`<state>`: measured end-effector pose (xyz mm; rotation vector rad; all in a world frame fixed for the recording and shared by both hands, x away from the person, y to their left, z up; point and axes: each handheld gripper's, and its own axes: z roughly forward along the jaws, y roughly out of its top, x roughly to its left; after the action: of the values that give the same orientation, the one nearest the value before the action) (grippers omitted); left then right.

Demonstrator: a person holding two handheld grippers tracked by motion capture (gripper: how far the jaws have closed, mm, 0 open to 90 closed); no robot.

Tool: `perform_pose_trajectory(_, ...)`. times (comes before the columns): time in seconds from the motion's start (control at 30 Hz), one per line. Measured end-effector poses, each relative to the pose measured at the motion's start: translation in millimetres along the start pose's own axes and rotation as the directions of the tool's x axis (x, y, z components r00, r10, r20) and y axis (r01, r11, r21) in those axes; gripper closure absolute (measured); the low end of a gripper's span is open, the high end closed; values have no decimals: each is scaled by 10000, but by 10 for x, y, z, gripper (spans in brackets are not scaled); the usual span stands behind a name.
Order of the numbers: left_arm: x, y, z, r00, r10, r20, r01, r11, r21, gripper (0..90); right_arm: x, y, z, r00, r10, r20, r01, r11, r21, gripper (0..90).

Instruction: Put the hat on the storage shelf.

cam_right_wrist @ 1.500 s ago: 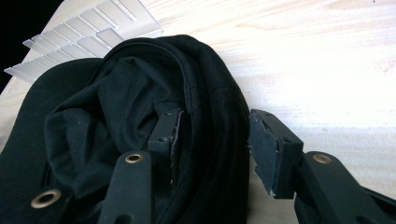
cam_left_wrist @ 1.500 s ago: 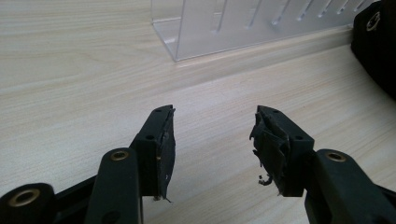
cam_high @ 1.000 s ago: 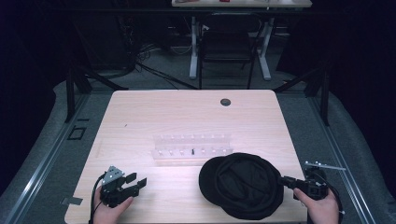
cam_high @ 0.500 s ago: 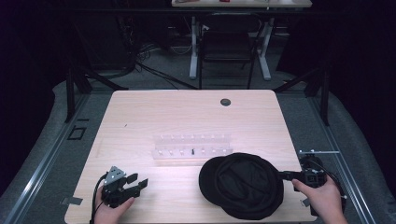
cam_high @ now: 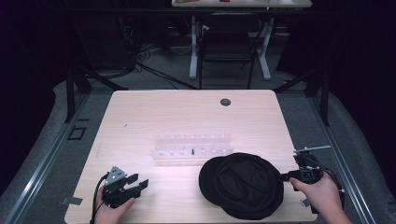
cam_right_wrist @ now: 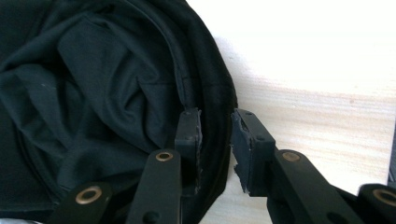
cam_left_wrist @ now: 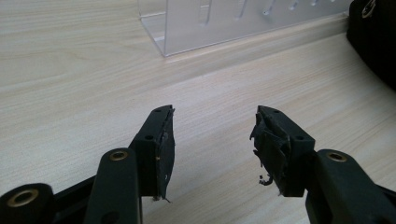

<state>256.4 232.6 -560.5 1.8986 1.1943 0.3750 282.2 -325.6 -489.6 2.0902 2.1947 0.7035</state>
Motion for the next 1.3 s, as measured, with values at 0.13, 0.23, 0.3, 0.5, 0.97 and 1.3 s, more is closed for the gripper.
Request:
perform_pose_trajectory(0.13,-2,-2,2,10000,15,10,-15,10000,23,479,-26,8,-7,9992,-166,362,144,9981,591,720)
perform_pose_trajectory(0.23,-7,-2,5,10000,25,6,-25,10000,-13,479,-45,2,25,9999,117,61,-120,9984,550,720)
perform_pose_trajectory(0.3,-9,-3,5,10000,21,17,-21,10000,-2,479,-58,5,34,9998,203,32,-204,9983,552,723)
perform_pose_trajectory(0.5,-9,-5,16,10000,43,2,-43,10000,5,479,-65,21,77,9995,292,-135,-276,9940,1061,746)
perform_pose_trajectory(0.97,-10,-5,18,10000,50,2,-50,10000,12,479,-79,96,205,9990,346,-290,-292,9852,1686,782)
perform_pose_trajectory(1.3,-12,-5,20,10000,42,-7,-42,10000,19,479,-126,147,258,9991,58,-427,36,9766,2149,790)
